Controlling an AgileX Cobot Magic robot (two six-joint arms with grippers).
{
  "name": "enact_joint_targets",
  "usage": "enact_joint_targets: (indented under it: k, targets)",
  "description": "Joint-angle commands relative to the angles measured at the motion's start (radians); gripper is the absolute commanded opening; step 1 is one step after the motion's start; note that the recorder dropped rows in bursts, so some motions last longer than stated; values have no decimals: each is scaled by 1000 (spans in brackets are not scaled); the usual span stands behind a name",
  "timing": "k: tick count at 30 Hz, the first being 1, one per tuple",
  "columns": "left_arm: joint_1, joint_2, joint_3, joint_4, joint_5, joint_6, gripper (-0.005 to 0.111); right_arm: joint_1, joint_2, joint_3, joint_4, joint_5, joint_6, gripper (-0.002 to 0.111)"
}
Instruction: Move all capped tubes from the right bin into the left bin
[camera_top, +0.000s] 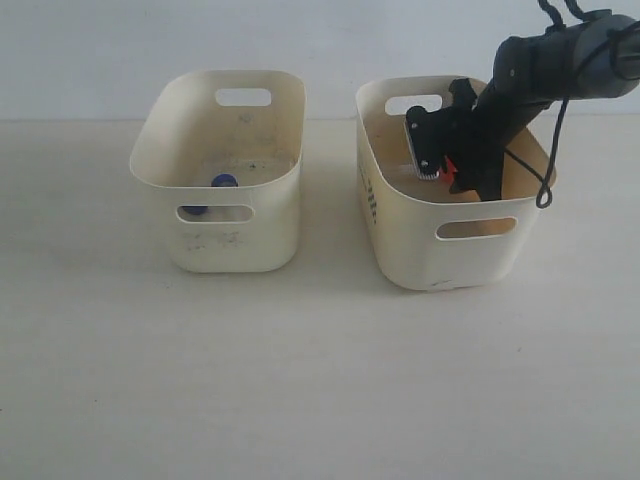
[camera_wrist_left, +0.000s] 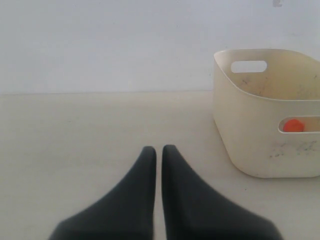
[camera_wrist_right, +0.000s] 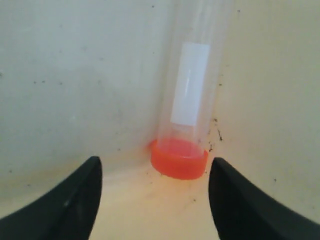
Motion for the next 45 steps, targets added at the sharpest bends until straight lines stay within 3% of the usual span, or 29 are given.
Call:
enact_joint_targets:
  k: [1,13,20,26,38,45]
  targets:
    - [0,0,-4,-6,-4,-10,4,-8,-2,4,-9,1,24,61]
    - [0,0,-4,-6,-4,-10,4,-8,52,4,-10,-105,57,59]
    - [0,0,-4,-6,-4,-10,4,-8,83,4,-10,-105,73,22]
    - [0,0,-4,-6,-4,-10,4,-8,68,4,-10,-116,108,0]
    - [0,0,-4,-6,-4,-10,4,-8,-134,4,85,3,223,0]
    - [0,0,-4,-6,-4,-10,4,-8,-268,4,189,402,297,0]
